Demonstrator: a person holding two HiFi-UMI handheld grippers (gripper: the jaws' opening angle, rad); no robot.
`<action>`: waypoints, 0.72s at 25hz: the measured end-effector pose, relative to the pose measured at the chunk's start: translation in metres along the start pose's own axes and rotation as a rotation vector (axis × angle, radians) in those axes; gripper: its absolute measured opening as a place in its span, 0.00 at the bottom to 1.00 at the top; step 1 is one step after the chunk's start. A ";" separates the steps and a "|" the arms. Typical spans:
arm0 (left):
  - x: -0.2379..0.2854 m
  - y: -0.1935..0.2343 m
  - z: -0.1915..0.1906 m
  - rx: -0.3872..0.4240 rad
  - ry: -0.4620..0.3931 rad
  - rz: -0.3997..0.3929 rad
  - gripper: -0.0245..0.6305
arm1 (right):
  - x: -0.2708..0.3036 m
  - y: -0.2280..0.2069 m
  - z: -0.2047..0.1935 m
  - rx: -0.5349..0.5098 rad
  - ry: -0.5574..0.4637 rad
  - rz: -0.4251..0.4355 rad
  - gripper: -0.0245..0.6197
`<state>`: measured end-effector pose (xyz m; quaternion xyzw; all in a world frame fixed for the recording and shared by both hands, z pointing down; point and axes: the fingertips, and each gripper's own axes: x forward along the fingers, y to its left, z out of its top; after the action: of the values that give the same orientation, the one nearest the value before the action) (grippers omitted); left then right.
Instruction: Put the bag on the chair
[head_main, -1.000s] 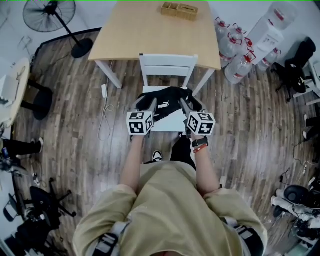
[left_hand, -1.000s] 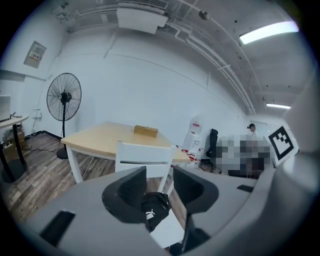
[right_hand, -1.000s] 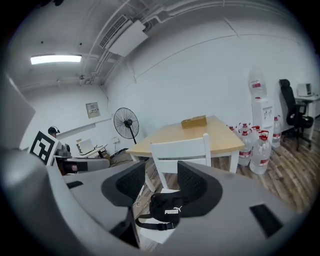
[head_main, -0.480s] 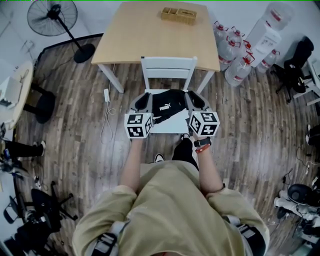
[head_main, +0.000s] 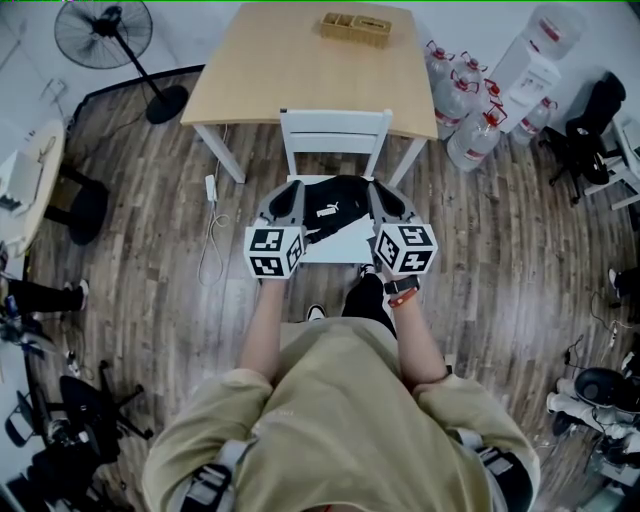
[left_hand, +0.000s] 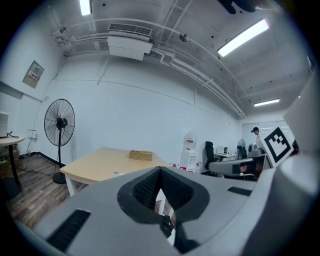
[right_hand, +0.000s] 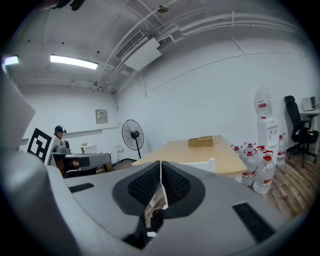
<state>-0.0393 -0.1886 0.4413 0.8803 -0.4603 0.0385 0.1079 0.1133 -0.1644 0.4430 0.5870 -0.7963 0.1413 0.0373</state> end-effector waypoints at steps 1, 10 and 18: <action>0.000 -0.001 0.000 0.006 0.002 0.000 0.07 | 0.000 0.000 0.000 -0.002 0.002 0.003 0.08; 0.008 -0.004 -0.007 0.000 0.017 -0.012 0.07 | 0.004 -0.010 0.002 0.005 0.013 0.006 0.07; 0.016 0.007 -0.010 -0.023 0.017 0.022 0.07 | 0.016 -0.022 0.002 0.016 0.038 0.018 0.07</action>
<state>-0.0354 -0.2031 0.4550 0.8737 -0.4692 0.0418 0.1215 0.1289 -0.1859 0.4484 0.5773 -0.7995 0.1592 0.0463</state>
